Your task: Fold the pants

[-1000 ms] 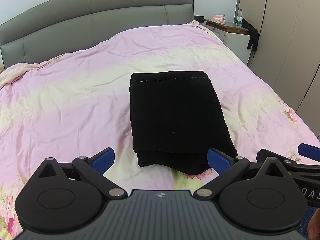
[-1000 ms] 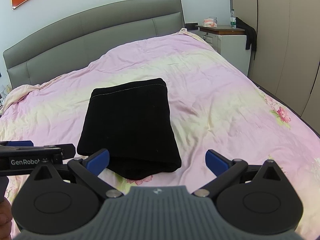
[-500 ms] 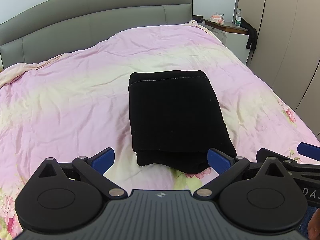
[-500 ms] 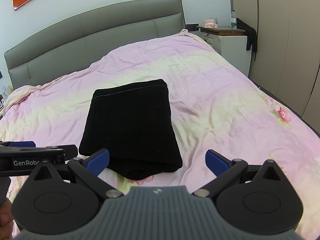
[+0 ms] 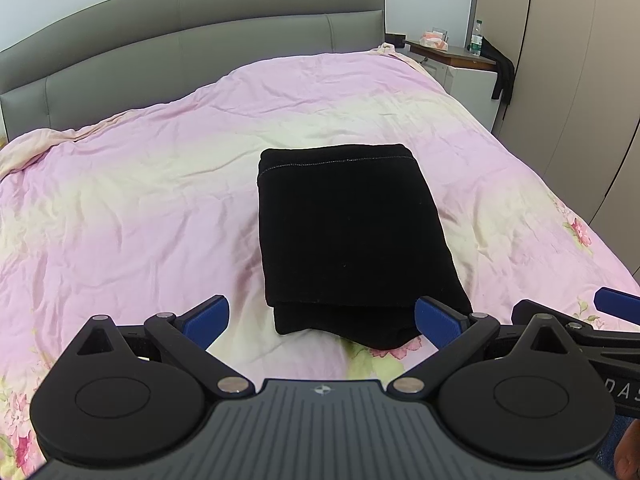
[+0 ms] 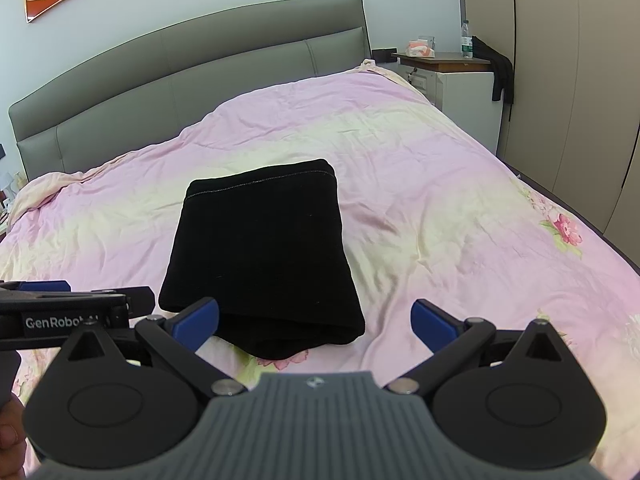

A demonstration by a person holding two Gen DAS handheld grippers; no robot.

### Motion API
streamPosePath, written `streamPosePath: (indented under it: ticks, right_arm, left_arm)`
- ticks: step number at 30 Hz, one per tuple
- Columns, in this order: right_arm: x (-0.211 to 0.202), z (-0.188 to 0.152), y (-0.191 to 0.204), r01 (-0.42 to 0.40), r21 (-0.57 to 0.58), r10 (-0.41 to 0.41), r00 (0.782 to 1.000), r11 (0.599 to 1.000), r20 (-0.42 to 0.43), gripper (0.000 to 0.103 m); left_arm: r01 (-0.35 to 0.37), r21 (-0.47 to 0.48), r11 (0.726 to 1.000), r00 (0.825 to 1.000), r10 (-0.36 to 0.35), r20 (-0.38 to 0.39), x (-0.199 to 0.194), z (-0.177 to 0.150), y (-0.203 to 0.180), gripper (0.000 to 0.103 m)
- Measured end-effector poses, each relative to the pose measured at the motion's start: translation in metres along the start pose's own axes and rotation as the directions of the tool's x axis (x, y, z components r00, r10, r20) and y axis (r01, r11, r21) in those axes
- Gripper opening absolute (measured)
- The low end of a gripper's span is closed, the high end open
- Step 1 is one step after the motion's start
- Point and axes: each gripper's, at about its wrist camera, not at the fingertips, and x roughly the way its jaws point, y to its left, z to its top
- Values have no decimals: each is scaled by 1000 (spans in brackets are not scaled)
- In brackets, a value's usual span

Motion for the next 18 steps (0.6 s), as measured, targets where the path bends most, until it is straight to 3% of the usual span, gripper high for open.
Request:
streamPosePath:
  ticks: [18]
  right_arm:
    - [-3,-1,0,2,5,-3,1000,1000,6,98]
  left_arm:
    - [-3,18,1000,1000,2,23,-7,1,0,103]
